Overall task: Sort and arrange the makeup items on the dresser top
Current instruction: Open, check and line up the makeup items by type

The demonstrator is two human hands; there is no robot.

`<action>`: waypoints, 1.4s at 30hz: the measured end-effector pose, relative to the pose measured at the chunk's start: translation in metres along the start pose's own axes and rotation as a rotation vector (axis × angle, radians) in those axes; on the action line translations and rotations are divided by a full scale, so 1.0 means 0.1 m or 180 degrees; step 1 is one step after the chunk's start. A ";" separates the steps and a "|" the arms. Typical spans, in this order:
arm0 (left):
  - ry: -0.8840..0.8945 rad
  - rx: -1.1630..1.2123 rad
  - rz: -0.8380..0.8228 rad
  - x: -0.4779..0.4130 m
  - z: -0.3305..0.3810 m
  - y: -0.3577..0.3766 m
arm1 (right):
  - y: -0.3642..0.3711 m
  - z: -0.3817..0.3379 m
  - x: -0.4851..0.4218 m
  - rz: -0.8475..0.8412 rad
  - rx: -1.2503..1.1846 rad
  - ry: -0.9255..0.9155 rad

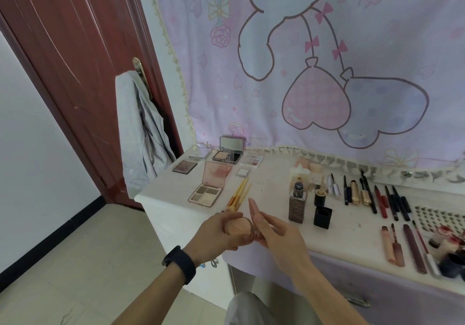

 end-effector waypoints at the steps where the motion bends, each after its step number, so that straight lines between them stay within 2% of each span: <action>1: 0.0015 0.0011 -0.0002 0.00 0.00 -0.01 | 0.00 -0.01 0.00 0.0000 -0.0039 -0.0009; 7: 0.0064 0.0098 -0.0038 0.01 -0.04 -0.07 | 0.03 -0.10 0.04 -0.0072 -0.0435 -0.0001; 12: 0.0083 0.0010 0.0049 0.01 -0.06 -0.11 | 0.07 -0.18 0.06 -0.0117 -0.0488 -0.0036; 15: 0.0030 0.0076 -0.0092 0.01 -0.06 -0.09 | 0.07 -0.23 0.07 -0.0151 -0.0473 -0.0077; 18: 0.0082 -0.0529 -0.0289 -0.01 -0.03 -0.07 | 0.07 -0.29 0.07 -0.0179 -0.0446 -0.0130; 21: 0.0121 -0.1284 -0.0268 -0.05 0.03 -0.07 | 0.07 -0.30 0.07 -0.0206 -0.0422 -0.0124; 24: 0.0212 -0.1587 -0.0404 -0.07 0.09 -0.06 | 0.08 -0.29 0.07 -0.0224 -0.0395 -0.0067; 35: 0.0439 -0.1392 -0.0171 -0.04 0.09 -0.23 | 0.19 -0.31 0.03 -0.0470 -0.0349 -0.0066; 38: 0.0338 -0.1345 -0.0089 -0.01 0.01 -0.35 | 0.23 -0.26 0.00 -0.0554 -0.0031 -0.0033; 42: 0.0172 -0.0996 0.0245 -0.01 -0.06 -0.68 | 0.20 -0.21 -0.07 -0.0202 0.1226 -0.0291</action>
Point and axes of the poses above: each hand's wrist, its own x-axis away from the middle knuckle, its own y-axis out of the palm, z = x × y, the point moved 6 cm from there along -x, towards the middle knuckle, and after that the axes turned 1 degree about -y, right-handed, at the moved point
